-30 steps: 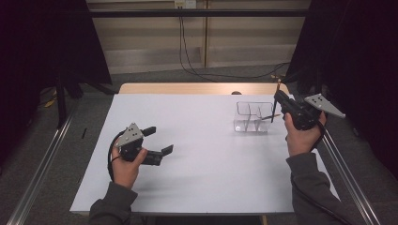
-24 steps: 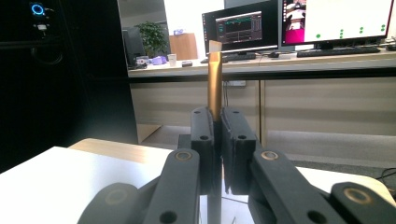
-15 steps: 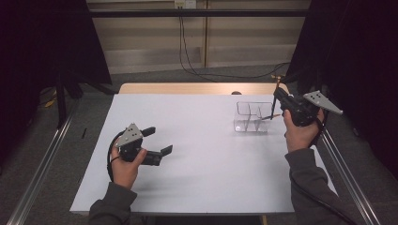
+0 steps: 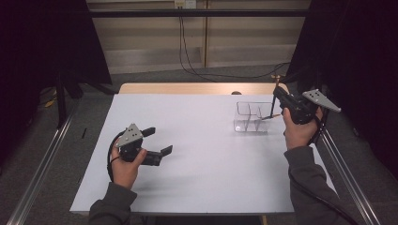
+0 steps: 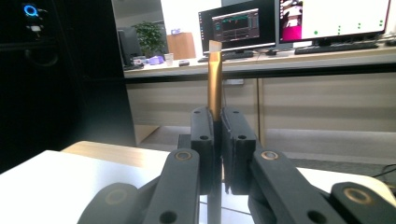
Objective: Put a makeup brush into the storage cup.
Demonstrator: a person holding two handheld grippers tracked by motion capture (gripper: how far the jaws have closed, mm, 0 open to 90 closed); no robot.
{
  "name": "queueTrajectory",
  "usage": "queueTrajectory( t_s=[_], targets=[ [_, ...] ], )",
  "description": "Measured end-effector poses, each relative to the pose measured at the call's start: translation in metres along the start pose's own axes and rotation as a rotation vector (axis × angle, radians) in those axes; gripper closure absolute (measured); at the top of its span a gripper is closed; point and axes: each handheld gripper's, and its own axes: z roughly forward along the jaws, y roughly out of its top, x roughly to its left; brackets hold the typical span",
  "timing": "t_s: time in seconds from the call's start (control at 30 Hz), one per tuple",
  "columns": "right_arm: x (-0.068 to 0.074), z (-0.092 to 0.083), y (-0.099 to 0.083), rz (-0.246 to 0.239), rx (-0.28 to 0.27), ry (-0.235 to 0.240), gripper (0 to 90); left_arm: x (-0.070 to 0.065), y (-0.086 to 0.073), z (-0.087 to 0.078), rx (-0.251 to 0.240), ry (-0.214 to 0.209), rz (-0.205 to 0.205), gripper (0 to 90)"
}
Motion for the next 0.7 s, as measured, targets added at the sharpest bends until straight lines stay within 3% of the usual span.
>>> queueTrajectory(
  t_s=[0.17,0.2,0.7],
  targets=[
    [-0.0021,0.0016,-0.0004,0.002,0.008,-0.008,85.0,0.0009,-0.0011,0.0011,-0.013,-0.022,-0.003,3.1],
    [-0.0027,0.0019,-0.0005,0.004,0.008,-0.008,85.0,-0.0001,-0.0006,0.0005,0.000,0.001,0.000,3.1],
    [-0.0040,0.0093,-0.0013,-0.003,0.021,-0.022,85.0,0.0016,-0.0017,0.0009,-0.012,-0.021,-0.009,3.1]
  ],
)
